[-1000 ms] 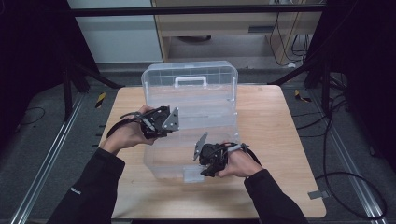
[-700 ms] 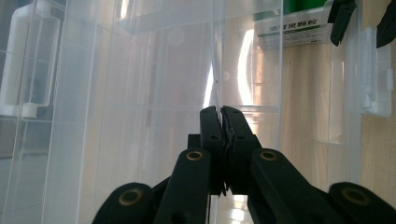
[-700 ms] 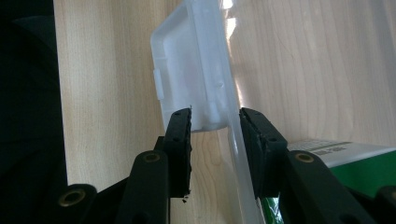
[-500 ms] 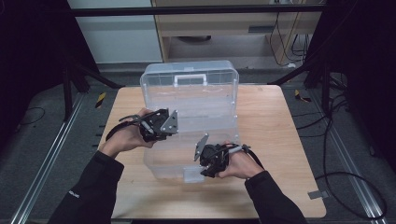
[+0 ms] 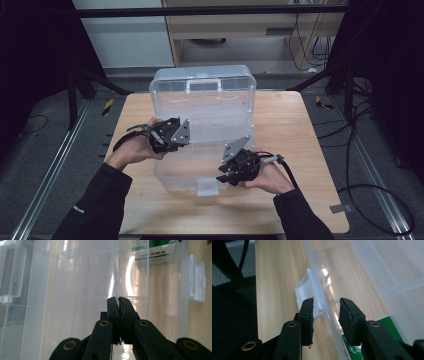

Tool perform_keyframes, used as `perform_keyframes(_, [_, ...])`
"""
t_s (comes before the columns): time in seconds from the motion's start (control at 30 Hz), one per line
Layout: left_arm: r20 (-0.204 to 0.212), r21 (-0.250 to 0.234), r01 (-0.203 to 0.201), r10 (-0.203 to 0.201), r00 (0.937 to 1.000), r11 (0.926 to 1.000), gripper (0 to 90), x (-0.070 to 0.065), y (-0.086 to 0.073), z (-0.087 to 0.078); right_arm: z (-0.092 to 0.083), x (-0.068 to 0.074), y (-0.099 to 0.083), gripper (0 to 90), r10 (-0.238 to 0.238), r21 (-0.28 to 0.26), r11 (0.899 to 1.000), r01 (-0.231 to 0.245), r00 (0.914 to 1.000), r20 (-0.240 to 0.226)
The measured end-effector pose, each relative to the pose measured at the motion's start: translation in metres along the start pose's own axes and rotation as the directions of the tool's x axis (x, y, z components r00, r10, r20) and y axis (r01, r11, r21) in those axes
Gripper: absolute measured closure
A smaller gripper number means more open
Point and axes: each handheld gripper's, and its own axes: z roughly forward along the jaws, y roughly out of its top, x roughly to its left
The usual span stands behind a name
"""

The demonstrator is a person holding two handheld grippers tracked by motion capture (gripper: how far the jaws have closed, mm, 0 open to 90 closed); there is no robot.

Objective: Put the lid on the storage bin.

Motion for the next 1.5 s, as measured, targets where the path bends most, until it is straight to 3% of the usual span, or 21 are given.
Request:
perform_keyframes(0.23, [0.007,0.002,0.002,-0.002,1.0000,1.0000,87.6,-0.001,0.000,0.000,-0.013,-0.003,-0.012,77.2,0.054,-0.074,0.996,-0.051,0.9978,0.039])
perform_keyframes(0.43, [0.010,0.004,-0.002,0.002,0.9999,1.0000,87.6,0.000,0.001,0.000,-0.024,-0.008,-0.027,85.0,0.145,-0.155,0.979,-0.133,0.9872,0.067])
perform_keyframes(0.6, [0.009,0.003,-0.001,0.001,1.0000,1.0000,87.5,-0.001,0.001,0.000,-0.031,-0.008,-0.034,89.1,0.171,-0.189,0.970,-0.153,0.9814,0.087])
perform_keyframes(0.73, [0.011,0.001,-0.001,0.001,0.9999,1.0000,87.5,-0.002,0.000,0.000,-0.037,-0.007,-0.036,89.9,0.172,-0.229,0.963,-0.142,0.9785,0.114])
perform_keyframes(0.9, [0.014,0.003,0.001,-0.001,0.9999,1.0000,87.5,-0.003,0.001,0.000,-0.041,-0.007,-0.038,90.0,0.178,-0.265,0.954,-0.142,0.9773,0.115])
perform_keyframes(0.93, [0.015,0.004,0.001,-0.001,0.9999,1.0000,87.5,-0.003,0.001,0.001,-0.046,-0.008,-0.038,90.0,0.190,-0.296,0.943,-0.150,0.9751,0.114])
perform_keyframes(1.1, [0.017,0.002,0.003,-0.003,0.9998,1.0000,87.4,-0.004,0.001,0.001,-0.055,-0.011,-0.038,90.0,0.227,-0.360,0.917,-0.172,0.9667,0.117])
perform_keyframes(1.33, [0.020,0.002,0.005,-0.005,0.9998,1.0000,87.3,-0.004,0.001,0.001,-0.072,-0.019,-0.038,90.0,0.296,-0.493,0.848,-0.193,0.9451,0.139])
perform_keyframes(1.5, [0.024,0.002,0.007,-0.007,0.9997,1.0000,87.3,-0.005,0.001,0.001,-0.078,-0.028,-0.036,90.0,0.330,-0.520,0.830,-0.203,0.9295,0.164])
